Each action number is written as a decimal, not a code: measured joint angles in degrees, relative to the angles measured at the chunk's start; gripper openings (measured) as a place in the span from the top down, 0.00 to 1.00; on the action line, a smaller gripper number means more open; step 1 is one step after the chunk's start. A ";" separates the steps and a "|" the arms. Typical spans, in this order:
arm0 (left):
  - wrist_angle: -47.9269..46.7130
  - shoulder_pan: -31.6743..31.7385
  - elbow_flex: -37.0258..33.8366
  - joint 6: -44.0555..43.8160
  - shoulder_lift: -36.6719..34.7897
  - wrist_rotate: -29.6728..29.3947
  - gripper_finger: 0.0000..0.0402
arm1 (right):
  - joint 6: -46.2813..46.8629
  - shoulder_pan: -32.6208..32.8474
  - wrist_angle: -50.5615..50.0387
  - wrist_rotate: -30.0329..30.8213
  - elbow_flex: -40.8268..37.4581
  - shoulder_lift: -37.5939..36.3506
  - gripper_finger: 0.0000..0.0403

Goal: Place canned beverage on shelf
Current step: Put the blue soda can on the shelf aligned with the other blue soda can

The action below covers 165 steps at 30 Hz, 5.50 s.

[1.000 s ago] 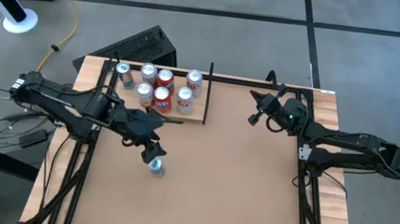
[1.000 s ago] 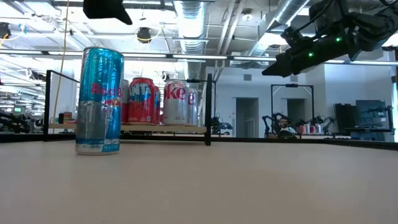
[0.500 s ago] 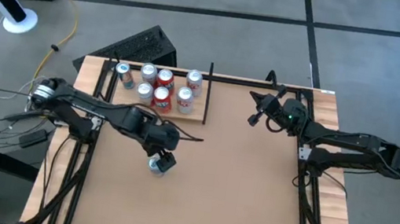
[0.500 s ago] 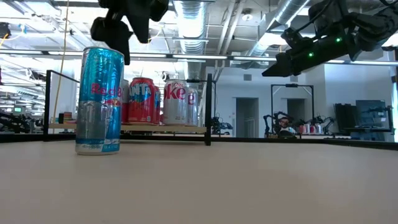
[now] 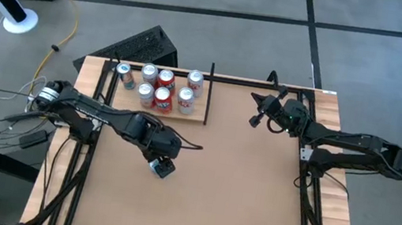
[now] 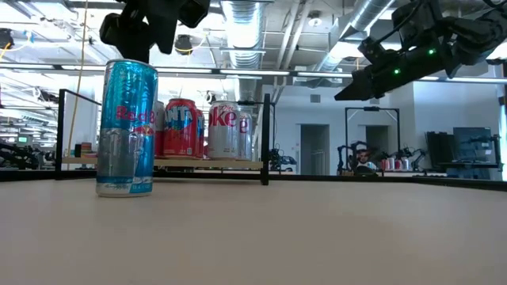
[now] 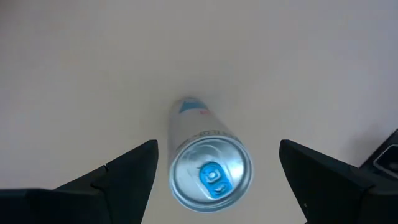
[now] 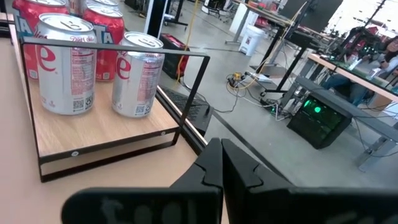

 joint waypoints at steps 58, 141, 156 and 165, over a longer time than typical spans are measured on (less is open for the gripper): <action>-2.03 -1.32 -0.26 -2.49 4.24 4.44 0.43 | 0.34 -0.02 -0.24 0.00 0.01 -0.01 0.95; 2.62 -4.52 1.64 51.42 3.17 -3.04 0.37 | 0.35 0.00 -0.46 0.00 0.02 -0.02 0.95; 4.33 -5.14 1.64 62.80 3.17 5.49 0.37 | 0.35 -0.01 -0.46 0.00 0.02 -0.01 0.95; 4.57 -5.27 1.64 55.70 3.17 2.44 0.37 | 0.35 0.00 -0.46 0.00 0.02 0.00 0.95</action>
